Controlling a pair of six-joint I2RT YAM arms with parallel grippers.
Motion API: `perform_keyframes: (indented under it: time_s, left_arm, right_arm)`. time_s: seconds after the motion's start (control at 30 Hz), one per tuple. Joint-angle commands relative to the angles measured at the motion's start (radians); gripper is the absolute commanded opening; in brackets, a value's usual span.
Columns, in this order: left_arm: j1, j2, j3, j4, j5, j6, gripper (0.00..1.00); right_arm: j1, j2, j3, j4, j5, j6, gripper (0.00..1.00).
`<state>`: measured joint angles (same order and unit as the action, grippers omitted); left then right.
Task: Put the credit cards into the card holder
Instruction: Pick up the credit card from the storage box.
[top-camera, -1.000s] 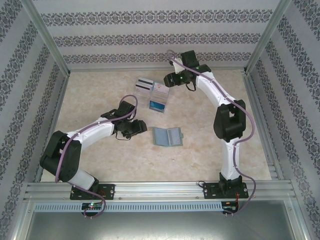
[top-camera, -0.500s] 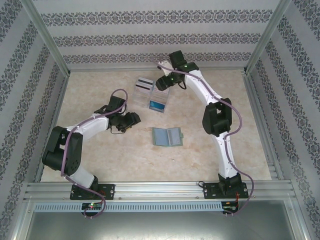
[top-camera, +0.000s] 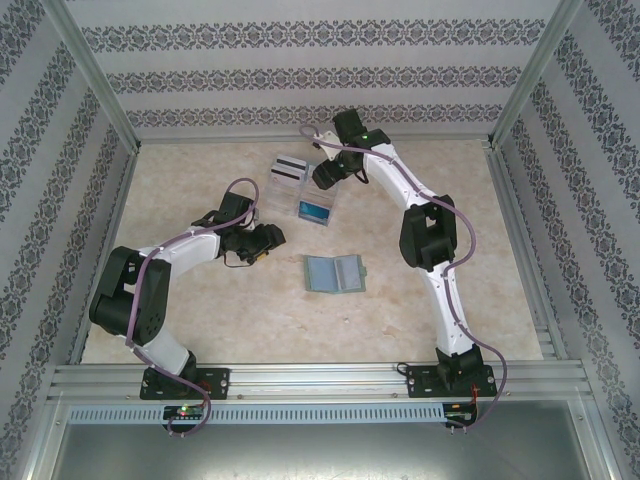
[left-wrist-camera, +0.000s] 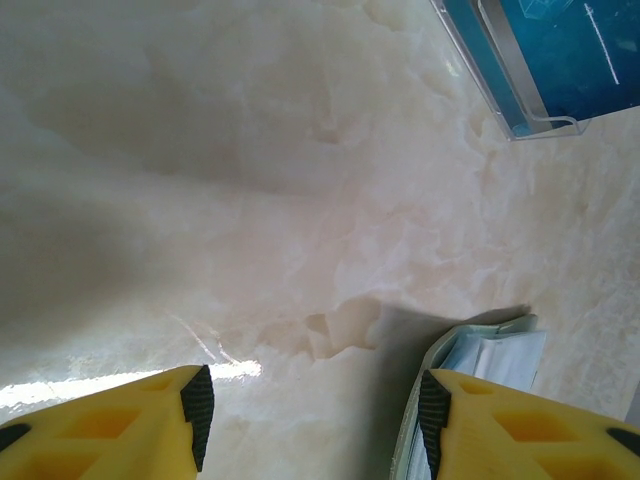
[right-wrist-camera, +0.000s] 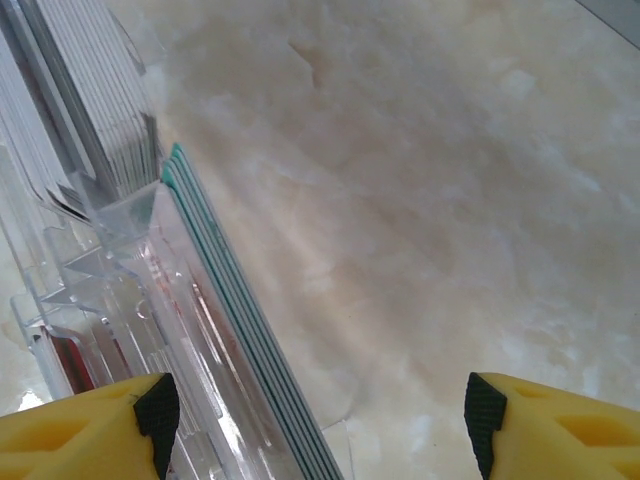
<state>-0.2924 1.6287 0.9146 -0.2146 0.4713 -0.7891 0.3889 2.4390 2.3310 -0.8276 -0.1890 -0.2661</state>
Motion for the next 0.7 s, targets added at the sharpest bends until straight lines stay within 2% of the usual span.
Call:
perform_keyframes:
  time_s: [0.0,0.67]
  left_arm:
    - [0.002,-0.001,0.005,0.026,0.016,0.000,0.58]
    - [0.001,0.000,0.011,0.026,0.018,0.002,0.59]
  right_arm:
    - [-0.002,0.013,0.048,-0.015,0.026,-0.011,0.76]
    - [-0.028,-0.029,0.067,0.001,0.077,0.013,0.69]
